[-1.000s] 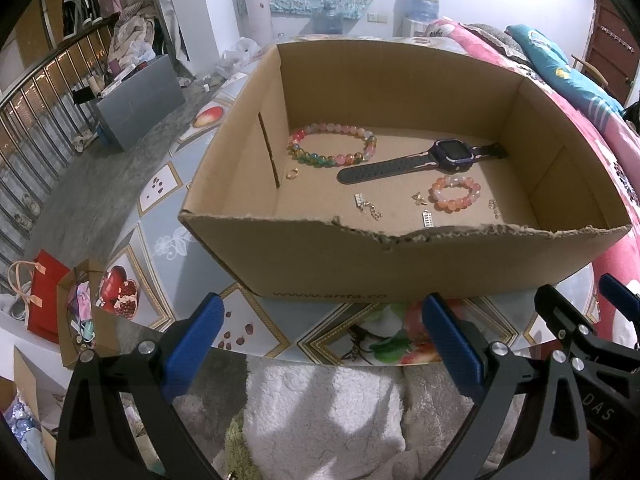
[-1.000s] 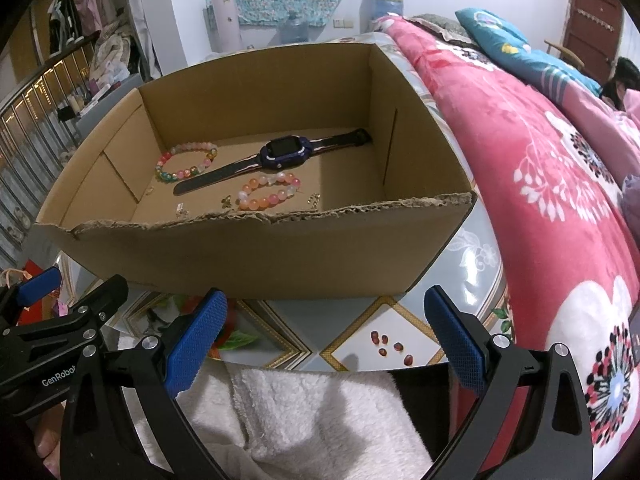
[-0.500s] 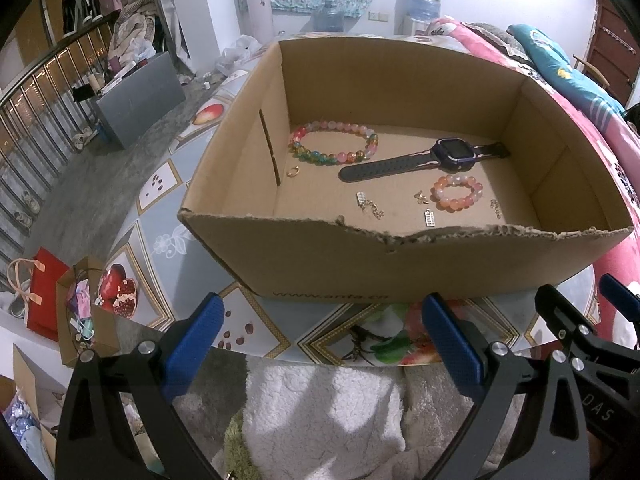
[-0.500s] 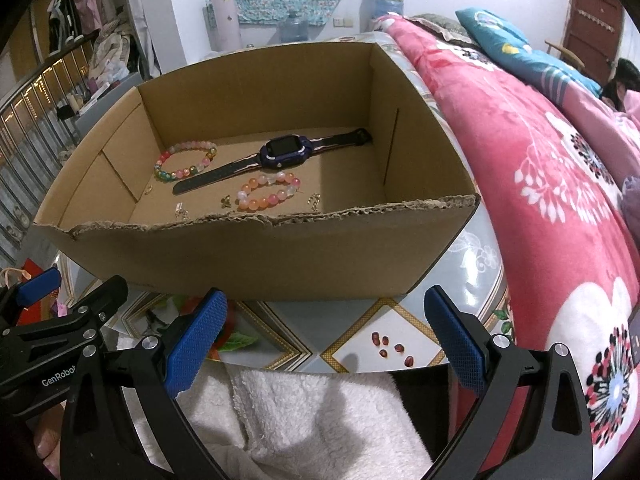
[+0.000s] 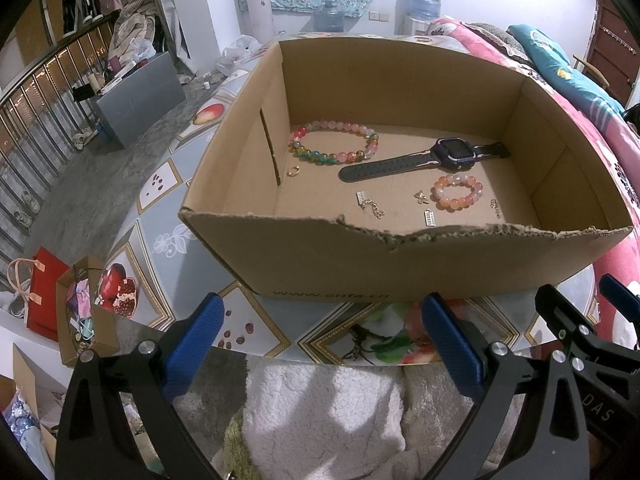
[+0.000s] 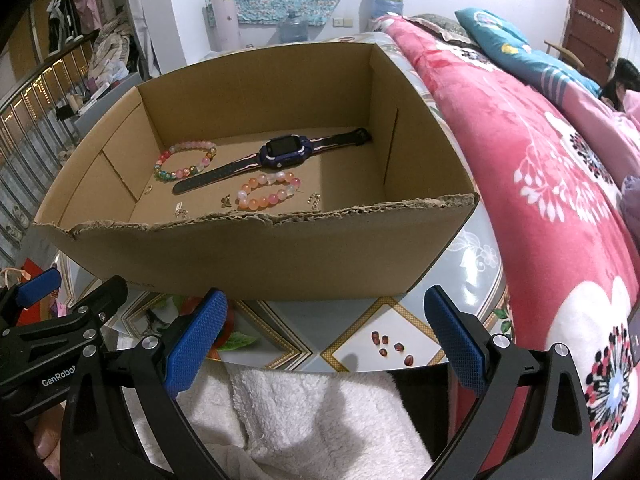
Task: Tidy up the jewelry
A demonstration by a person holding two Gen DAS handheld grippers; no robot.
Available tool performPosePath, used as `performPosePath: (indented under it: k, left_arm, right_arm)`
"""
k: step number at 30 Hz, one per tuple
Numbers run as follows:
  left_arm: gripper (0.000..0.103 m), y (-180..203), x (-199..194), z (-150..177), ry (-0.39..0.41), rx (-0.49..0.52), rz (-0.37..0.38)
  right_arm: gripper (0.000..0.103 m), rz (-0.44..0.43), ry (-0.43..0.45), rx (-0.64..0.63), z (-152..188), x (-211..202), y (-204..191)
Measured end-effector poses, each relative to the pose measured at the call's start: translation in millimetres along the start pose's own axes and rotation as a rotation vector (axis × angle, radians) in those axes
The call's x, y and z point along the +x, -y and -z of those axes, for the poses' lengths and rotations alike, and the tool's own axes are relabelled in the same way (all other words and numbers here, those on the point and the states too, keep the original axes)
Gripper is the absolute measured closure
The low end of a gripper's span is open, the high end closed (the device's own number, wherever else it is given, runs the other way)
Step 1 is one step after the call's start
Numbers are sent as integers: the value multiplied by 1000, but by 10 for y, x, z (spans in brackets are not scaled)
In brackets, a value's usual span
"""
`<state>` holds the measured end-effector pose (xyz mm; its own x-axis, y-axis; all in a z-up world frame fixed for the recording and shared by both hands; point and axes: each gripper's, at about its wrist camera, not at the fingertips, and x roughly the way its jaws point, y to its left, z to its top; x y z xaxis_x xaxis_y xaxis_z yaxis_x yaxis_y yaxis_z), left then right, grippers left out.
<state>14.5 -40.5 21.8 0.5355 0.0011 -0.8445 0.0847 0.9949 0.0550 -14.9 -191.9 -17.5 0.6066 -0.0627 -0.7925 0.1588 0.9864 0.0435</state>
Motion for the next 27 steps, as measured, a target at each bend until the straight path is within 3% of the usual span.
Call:
performPosePath:
  k: [27]
  left_arm:
    - [6,-7,19,9,-5,-1,1]
  right_arm:
    - [8,2,-6,4,18,-10,28]
